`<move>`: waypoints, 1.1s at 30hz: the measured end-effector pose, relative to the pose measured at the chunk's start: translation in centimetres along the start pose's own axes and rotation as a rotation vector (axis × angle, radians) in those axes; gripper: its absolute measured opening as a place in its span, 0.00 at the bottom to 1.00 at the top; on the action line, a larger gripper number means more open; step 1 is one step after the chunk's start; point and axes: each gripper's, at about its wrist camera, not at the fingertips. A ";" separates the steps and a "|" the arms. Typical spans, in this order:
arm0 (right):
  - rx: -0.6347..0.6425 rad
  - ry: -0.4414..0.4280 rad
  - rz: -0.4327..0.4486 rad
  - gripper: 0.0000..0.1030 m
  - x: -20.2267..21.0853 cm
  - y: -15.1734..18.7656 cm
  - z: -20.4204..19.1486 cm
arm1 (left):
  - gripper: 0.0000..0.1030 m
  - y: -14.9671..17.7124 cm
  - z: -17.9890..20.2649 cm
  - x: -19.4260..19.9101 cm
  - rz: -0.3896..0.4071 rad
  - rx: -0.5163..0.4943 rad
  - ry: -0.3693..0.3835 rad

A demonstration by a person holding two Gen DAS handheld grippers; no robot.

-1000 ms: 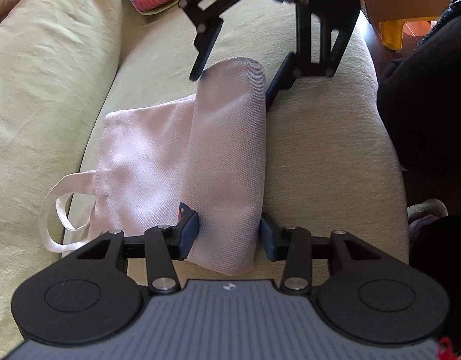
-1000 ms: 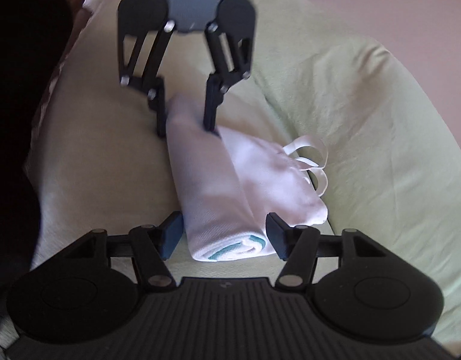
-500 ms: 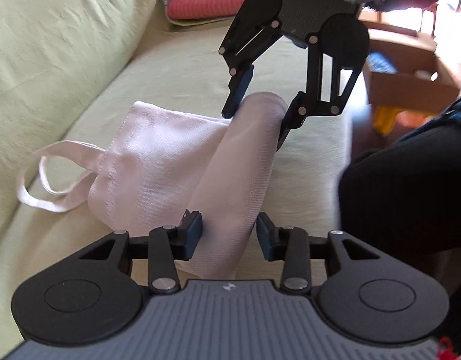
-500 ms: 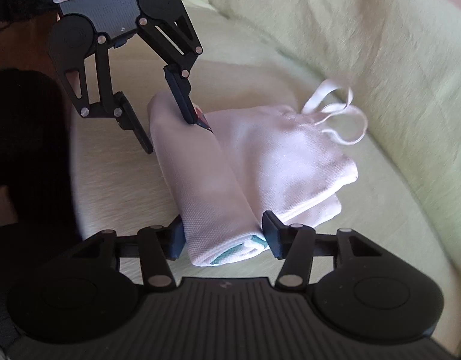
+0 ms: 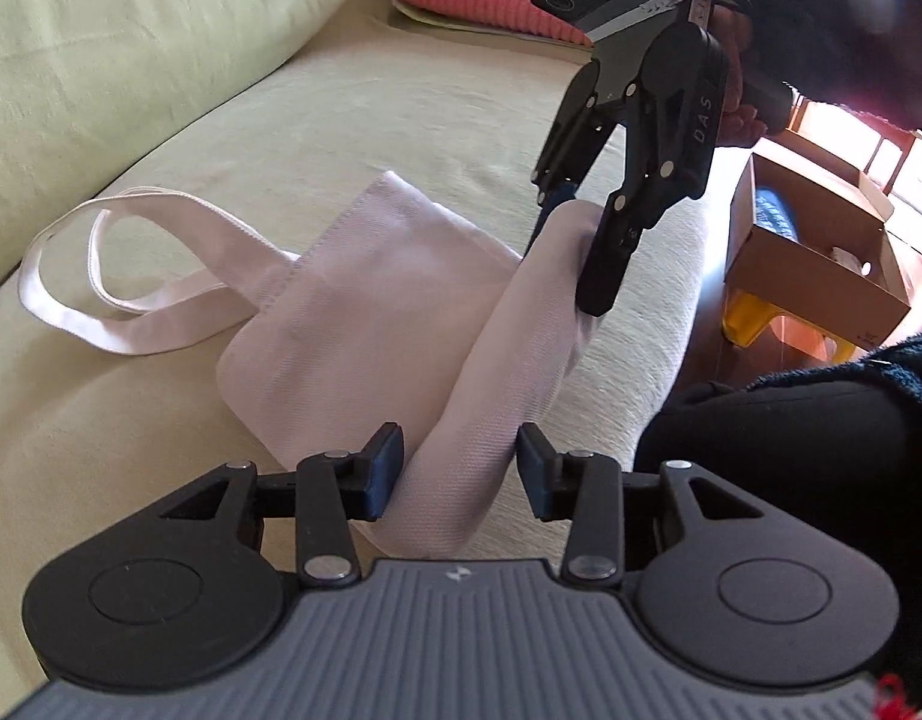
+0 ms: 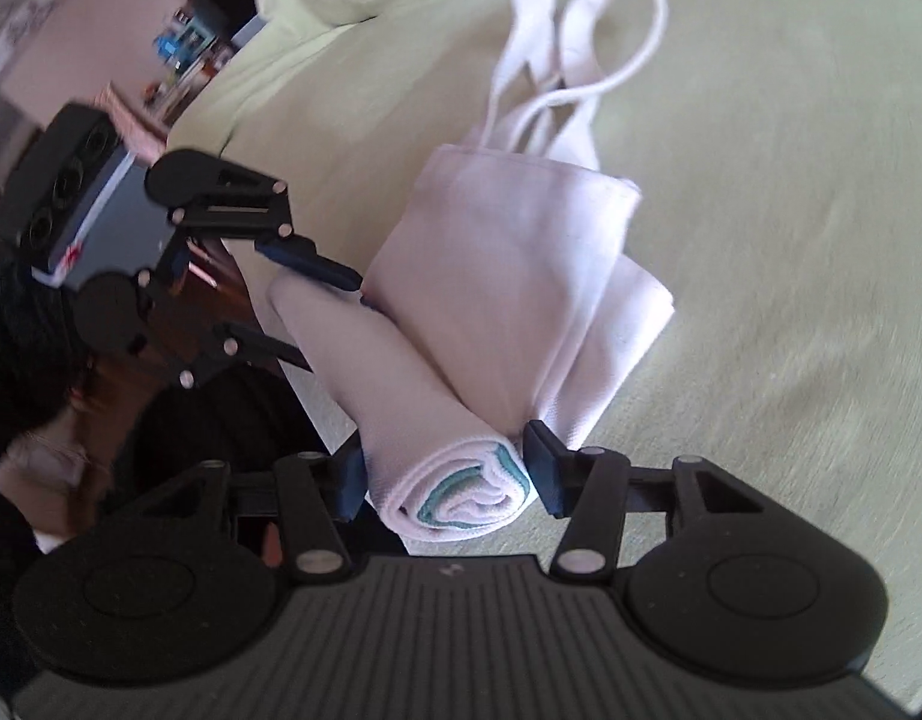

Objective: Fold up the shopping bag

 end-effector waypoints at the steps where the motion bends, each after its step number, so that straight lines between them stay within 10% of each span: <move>1: -0.021 -0.009 0.003 0.48 0.1 0.2 0.2 | 0.47 -0.1 -0.1 0.0 0.001 0.004 -0.004; 7: -0.155 -0.053 0.019 0.45 0.9 0.7 1.2 | 0.53 -0.3 0.4 0.4 0.011 0.004 -0.100; 15: -0.330 -0.091 0.061 0.41 0.3 1.7 2.8 | 0.43 0.1 3.5 3.5 0.093 -0.019 -0.454; 33: -0.541 -0.166 0.277 0.36 0.0 5.9 5.0 | 0.37 0.7 3.1 -1.4 0.080 0.034 -0.350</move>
Point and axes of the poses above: each gripper's, at about its wrist camera, not at the fingertips, and x roughly against the way its jaws point, z to its right, y to its underside, and after that the axes turned 7 degrees about -z, right-handed
